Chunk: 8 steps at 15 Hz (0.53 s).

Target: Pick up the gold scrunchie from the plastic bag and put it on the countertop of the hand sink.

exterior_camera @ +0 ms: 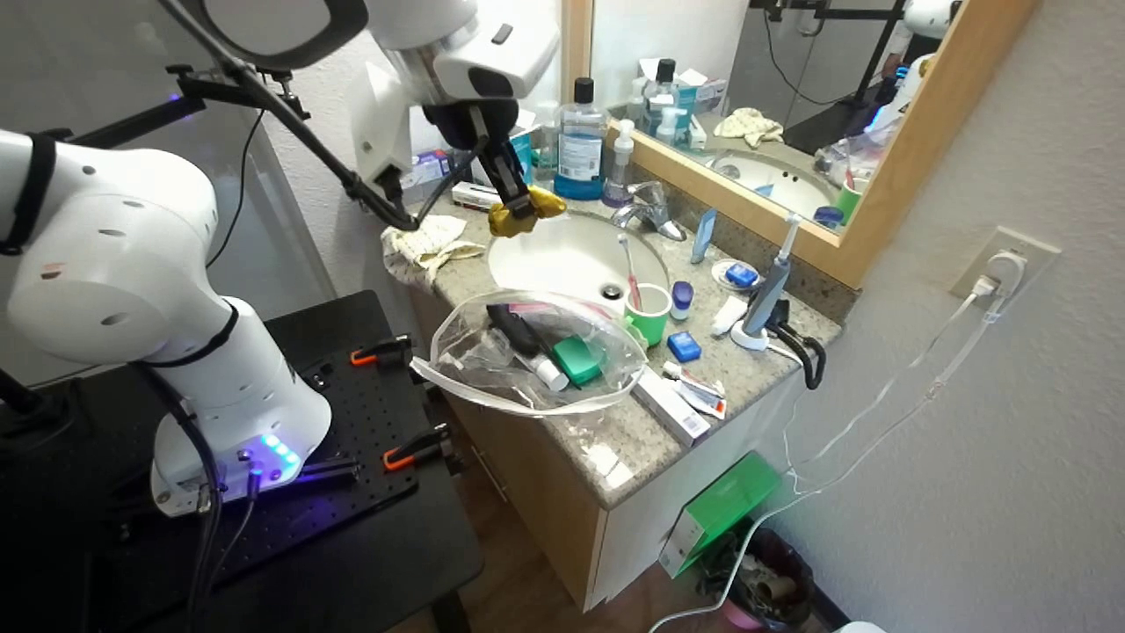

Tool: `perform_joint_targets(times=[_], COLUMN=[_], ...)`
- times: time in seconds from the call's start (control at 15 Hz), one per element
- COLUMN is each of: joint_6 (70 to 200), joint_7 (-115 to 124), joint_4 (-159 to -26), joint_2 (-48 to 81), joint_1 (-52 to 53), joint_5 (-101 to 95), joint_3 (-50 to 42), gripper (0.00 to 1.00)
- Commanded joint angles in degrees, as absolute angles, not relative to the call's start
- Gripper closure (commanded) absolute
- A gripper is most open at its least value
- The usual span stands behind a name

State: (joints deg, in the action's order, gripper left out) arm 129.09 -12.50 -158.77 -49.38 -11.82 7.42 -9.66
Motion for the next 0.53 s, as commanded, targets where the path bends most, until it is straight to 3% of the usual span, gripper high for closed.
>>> perform_joint_targets(times=[0.0,0.47], joint_6=[126.3,124.7], joint_7=[-6.4,0.0], joint_4=[-159.2,-159.0], joint_2=[-54.3,-55.9], joint_1=[-8.3,-1.8], joint_5=[6.0,5.7], joint_3=[-4.5,2.8], gripper=[0.98,0.98])
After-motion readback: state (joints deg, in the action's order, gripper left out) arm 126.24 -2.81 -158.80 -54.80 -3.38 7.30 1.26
